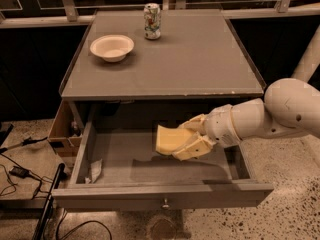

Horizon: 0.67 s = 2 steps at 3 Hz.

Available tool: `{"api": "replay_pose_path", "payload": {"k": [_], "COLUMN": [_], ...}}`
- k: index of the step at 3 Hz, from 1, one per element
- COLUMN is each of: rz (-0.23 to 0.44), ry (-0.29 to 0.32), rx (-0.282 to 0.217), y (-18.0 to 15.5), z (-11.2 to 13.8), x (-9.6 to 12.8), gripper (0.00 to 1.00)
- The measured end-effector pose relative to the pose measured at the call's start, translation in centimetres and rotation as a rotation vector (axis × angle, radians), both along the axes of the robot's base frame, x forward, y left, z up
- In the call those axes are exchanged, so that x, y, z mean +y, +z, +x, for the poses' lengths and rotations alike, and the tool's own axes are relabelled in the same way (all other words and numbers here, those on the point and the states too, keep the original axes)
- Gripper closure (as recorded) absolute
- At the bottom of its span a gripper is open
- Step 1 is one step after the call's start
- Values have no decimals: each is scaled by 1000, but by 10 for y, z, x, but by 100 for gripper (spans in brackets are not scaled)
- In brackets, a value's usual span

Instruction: Place sponge into top drawer

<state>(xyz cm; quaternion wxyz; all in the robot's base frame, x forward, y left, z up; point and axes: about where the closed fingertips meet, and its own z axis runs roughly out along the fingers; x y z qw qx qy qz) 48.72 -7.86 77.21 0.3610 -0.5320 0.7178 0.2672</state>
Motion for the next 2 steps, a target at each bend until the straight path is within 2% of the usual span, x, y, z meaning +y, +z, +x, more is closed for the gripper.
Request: {"api": "replay_pose_path", "payload": {"k": [1,2], "rz": [-21,-58], "ry": [-4,-7], "rx": [-31,-111], "y": [-7,-23], "z": [1,8], "x": [-2,-3], "gripper": [100,100]}}
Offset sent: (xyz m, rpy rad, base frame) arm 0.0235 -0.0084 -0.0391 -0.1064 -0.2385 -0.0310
